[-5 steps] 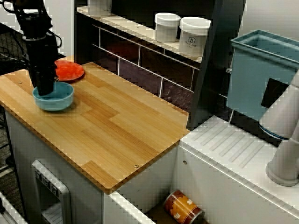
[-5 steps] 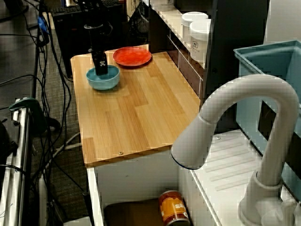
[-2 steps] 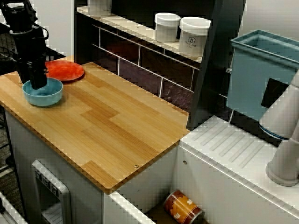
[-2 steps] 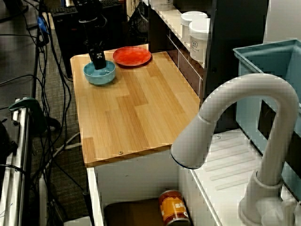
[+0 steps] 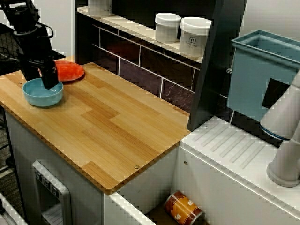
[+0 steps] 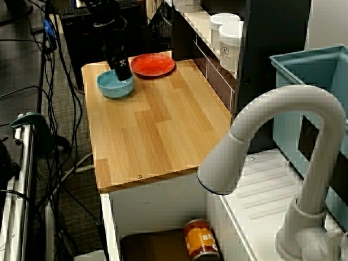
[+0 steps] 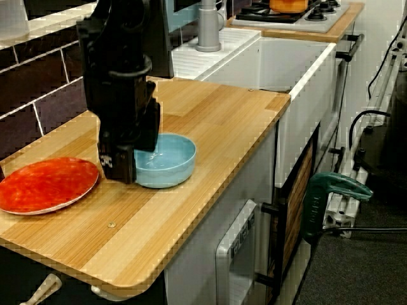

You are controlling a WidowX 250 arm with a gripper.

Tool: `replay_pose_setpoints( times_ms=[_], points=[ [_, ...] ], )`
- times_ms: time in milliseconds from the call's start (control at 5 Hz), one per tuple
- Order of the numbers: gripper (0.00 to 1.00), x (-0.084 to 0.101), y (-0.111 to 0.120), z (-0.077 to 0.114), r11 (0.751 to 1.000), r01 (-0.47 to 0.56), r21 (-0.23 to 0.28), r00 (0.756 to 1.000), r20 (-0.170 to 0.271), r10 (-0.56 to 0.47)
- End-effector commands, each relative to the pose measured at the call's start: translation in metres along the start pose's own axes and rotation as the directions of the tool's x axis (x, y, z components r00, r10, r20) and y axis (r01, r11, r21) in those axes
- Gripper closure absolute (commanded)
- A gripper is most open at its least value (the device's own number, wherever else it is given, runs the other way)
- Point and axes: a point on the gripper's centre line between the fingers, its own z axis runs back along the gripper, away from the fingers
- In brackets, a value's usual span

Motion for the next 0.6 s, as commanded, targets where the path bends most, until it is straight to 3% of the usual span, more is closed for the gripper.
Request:
replay_pose_setpoints(
  times_ms=[0, 400],
  points=[
    [0.0, 0.001, -0.023, 0.023, 0.996, 0.018, 0.084, 0.997, 0.072, -0.024],
    [0.0, -0.005, -0.027, 0.036, 0.999, 0.041, 0.021, 0.998, 0.044, -0.041]
  ],
)
